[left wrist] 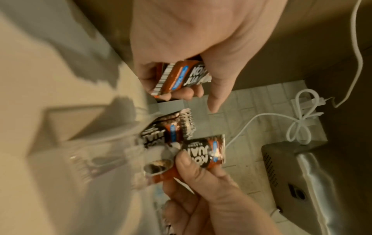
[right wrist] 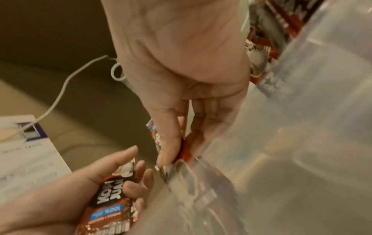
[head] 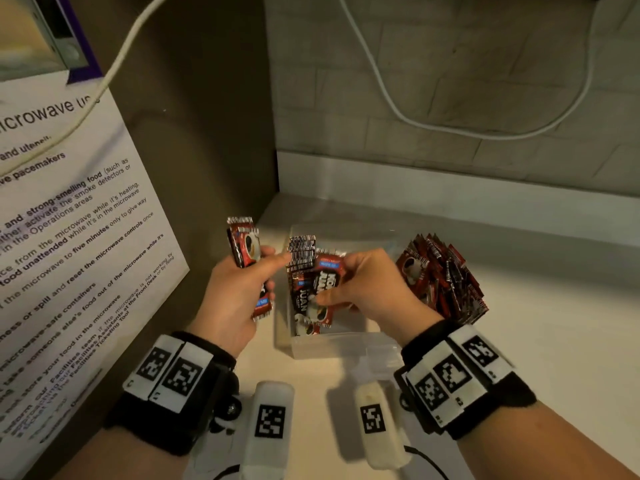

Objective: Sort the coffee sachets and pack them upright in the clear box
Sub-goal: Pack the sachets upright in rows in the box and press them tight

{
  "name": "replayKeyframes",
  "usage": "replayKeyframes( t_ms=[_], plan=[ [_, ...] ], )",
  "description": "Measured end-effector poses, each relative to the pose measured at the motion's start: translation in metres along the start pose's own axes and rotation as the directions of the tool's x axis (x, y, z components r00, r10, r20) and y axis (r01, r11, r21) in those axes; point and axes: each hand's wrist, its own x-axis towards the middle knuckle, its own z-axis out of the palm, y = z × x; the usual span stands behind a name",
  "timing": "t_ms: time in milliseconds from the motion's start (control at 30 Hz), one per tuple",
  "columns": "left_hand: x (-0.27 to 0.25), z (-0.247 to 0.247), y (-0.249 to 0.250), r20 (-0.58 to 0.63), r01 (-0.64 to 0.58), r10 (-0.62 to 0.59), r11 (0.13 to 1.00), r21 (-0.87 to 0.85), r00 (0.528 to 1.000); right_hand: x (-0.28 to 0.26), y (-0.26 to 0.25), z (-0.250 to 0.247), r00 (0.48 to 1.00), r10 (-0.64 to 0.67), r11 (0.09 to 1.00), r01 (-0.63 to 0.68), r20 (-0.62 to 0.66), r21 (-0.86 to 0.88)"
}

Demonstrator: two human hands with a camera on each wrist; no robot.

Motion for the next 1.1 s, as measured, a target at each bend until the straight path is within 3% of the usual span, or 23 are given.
replayKeyframes(
  t_ms=[133,233,300,400,567,800,1100],
  plan=[
    [-0.008,0.001,-0.023,-0.019,-0.017,0.018,0.998,0.06,1.0,0.011,0.011,0.017,0.997,0.052,0.965,-0.036,0.053,-0.26],
    [-0.016,0.003,-0.035,-0.006,-0.022,0.023,0.993,0.112,1.0,0.014,0.009,0.025,1.0,0.008,0.857,0.004,0.02,-0.516],
    [-0.017,0.002,-0.038,-0.023,-0.008,0.011,0.986,0.169,1.0,0.015,0.008,0.028,1.0,-0.001,0.806,-0.016,-0.029,-0.591],
    [-0.015,0.001,-0.04,-0.041,-0.023,0.034,0.972,0.232,0.999,0.018,0.01,0.031,0.998,0.064,0.817,-0.064,-0.019,-0.573],
    [-0.016,0.004,-0.039,-0.062,-0.078,0.098,0.962,0.262,0.993,0.027,0.02,0.04,0.98,0.132,0.777,-0.009,0.149,-0.629],
    [-0.012,0.004,-0.037,-0.073,-0.085,0.109,0.958,0.275,0.991,0.038,0.021,0.049,0.979,0.15,0.769,-0.029,0.135,-0.639],
    [-0.012,0.006,-0.035,-0.06,-0.096,0.117,0.958,0.271,0.991,0.036,0.024,0.046,0.963,0.169,0.777,0.001,0.21,-0.63]
  ],
)
